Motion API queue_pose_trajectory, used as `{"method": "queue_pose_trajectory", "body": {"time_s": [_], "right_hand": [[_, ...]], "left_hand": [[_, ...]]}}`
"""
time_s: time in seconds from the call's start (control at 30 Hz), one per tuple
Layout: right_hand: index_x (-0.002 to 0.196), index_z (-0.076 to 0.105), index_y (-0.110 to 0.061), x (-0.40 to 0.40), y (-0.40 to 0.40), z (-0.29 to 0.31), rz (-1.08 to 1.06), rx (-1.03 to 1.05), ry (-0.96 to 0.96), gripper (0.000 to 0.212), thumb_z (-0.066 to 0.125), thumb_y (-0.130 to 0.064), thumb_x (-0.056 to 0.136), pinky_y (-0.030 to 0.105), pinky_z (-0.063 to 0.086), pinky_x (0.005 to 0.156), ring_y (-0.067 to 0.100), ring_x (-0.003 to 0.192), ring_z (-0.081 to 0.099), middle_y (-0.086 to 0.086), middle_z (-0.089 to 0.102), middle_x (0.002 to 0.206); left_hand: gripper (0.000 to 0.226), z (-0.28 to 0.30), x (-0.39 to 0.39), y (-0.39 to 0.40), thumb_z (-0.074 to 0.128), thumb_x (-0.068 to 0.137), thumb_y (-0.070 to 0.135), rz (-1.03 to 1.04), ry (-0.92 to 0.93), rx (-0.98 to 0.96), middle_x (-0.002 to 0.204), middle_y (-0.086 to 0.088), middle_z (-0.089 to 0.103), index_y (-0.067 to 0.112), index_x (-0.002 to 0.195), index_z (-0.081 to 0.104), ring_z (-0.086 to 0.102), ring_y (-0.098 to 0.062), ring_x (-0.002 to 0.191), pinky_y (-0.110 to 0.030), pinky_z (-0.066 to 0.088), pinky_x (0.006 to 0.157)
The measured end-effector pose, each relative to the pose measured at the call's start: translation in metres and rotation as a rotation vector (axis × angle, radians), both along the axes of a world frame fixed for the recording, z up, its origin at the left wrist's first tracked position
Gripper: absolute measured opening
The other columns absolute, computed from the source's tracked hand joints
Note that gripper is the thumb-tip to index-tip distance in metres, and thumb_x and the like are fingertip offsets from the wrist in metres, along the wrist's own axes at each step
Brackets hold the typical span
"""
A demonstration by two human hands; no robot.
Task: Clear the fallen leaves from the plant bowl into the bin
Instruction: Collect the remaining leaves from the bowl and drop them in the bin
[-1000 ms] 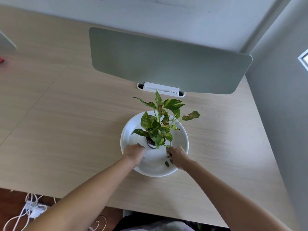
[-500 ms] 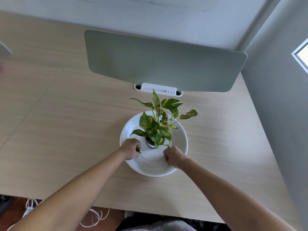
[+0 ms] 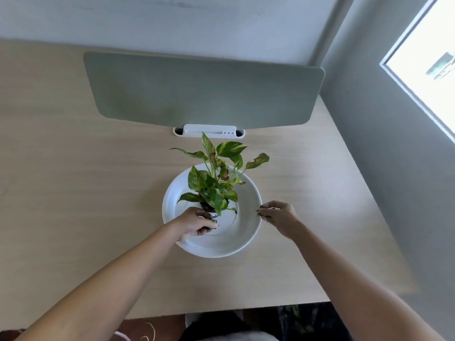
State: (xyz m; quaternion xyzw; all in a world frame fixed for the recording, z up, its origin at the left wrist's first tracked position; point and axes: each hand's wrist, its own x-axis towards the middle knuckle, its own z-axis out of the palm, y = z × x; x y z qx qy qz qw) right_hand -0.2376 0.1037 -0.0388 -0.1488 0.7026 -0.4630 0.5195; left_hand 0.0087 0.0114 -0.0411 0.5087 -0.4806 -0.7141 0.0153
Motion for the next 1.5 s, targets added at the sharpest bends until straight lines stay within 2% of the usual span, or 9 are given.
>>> {"method": "queue_pose_trajectory", "body": {"time_s": [0.27, 0.53, 0.73, 1.07, 1.13, 1.2, 1.3, 1.4, 1.5], "right_hand": [[0.066, 0.054, -0.008, -0.038, 0.104, -0.003, -0.332, -0.066, -0.166, 0.025, 0.062, 0.011, 0.081, 0.016, 0.056, 0.057, 0.015, 0.07, 0.065, 0.008, 0.061, 0.072], [0.072, 0.057, -0.003, -0.095, 0.256, -0.011, -0.552, -0.025, -0.149, 0.018, 0.062, 0.013, 0.08, 0.014, 0.055, 0.054, 0.017, 0.07, 0.062, 0.011, 0.059, 0.073], [0.071, 0.061, -0.006, -0.118, 0.373, -0.058, -0.631, 0.128, -0.151, 0.017, 0.069, 0.008, 0.076, 0.021, 0.053, 0.061, 0.018, 0.073, 0.064, 0.012, 0.065, 0.078], [0.076, 0.067, -0.004, -0.122, 0.415, -0.195, -0.842, 0.467, -0.261, 0.01, 0.073, 0.004, 0.074, 0.02, 0.053, 0.05, 0.023, 0.078, 0.065, 0.022, 0.071, 0.101], [0.086, 0.069, -0.002, -0.125, 0.411, -0.218, -0.863, 0.469, -0.299, 0.011, 0.072, 0.001, 0.076, 0.019, 0.056, 0.049, 0.024, 0.083, 0.064, 0.022, 0.069, 0.108], [0.111, 0.064, 0.002, -0.129, 0.408, -0.234, -0.865, 0.448, -0.359, 0.029, 0.068, -0.003, 0.082, 0.025, 0.06, 0.067, 0.024, 0.093, 0.061, 0.021, 0.063, 0.121], [0.132, 0.049, 0.002, -0.137, 0.404, -0.241, -0.894, 0.416, -0.44, 0.043, 0.056, -0.005, 0.091, 0.041, 0.049, 0.1, 0.029, 0.118, 0.052, 0.019, 0.048, 0.138], [0.134, 0.047, 0.002, -0.141, 0.402, -0.238, -0.899, 0.419, -0.447, 0.041, 0.05, -0.004, 0.094, 0.044, 0.043, 0.107, 0.034, 0.128, 0.046, 0.022, 0.046, 0.138], [0.134, 0.045, 0.004, -0.146, 0.401, -0.221, -0.902, 0.39, -0.447, 0.04, 0.046, -0.002, 0.094, 0.044, 0.04, 0.109, 0.036, 0.132, 0.042, 0.024, 0.046, 0.14]], "left_hand": [[0.017, -0.01, -0.08, 0.056, 0.067, 0.079, -0.009, -0.089, 0.126, 0.284, 0.061, -0.007, 0.067, 0.005, 0.075, 0.059, 0.064, -0.012, 0.051, -0.015, 0.052, 0.05], [0.024, 0.006, -0.203, 0.176, 0.066, 0.079, -0.01, -0.297, 0.138, 0.301, 0.053, -0.003, 0.068, 0.009, 0.067, 0.057, 0.063, -0.009, 0.045, -0.015, 0.052, 0.047], [0.027, -0.027, -0.269, 0.294, 0.066, 0.08, -0.009, -0.439, 0.0, 0.311, 0.047, 0.0, 0.064, 0.011, 0.067, 0.054, 0.059, -0.006, 0.039, -0.013, 0.05, 0.045], [0.022, -0.163, -0.307, 0.361, 0.053, 0.089, -0.003, -0.379, -0.352, 0.27, 0.076, -0.008, 0.056, 0.009, 0.073, 0.061, 0.053, -0.014, 0.064, -0.021, 0.046, 0.057], [0.017, -0.188, -0.314, 0.362, 0.048, 0.093, 0.0, -0.343, -0.384, 0.307, 0.093, -0.009, 0.057, 0.006, 0.092, 0.064, 0.057, -0.019, 0.081, -0.024, 0.051, 0.064], [0.032, -0.206, -0.319, 0.364, 0.047, 0.095, 0.004, -0.325, -0.399, 0.36, 0.121, -0.01, 0.049, 0.007, 0.126, 0.055, 0.052, -0.027, 0.111, -0.033, 0.051, 0.084], [0.046, -0.216, -0.325, 0.364, 0.047, 0.096, 0.012, -0.288, -0.408, 0.419, 0.145, -0.01, 0.037, 0.012, 0.141, 0.041, 0.038, -0.03, 0.133, -0.043, 0.041, 0.104], [0.05, -0.213, -0.329, 0.361, 0.045, 0.098, 0.017, -0.285, -0.421, 0.424, 0.155, -0.009, 0.03, 0.013, 0.146, 0.033, 0.031, -0.028, 0.142, -0.044, 0.036, 0.111], [0.049, -0.198, -0.334, 0.357, 0.041, 0.099, 0.02, -0.323, -0.421, 0.391, 0.148, -0.007, 0.036, 0.011, 0.146, 0.033, 0.038, -0.024, 0.135, -0.042, 0.034, 0.113]]}}
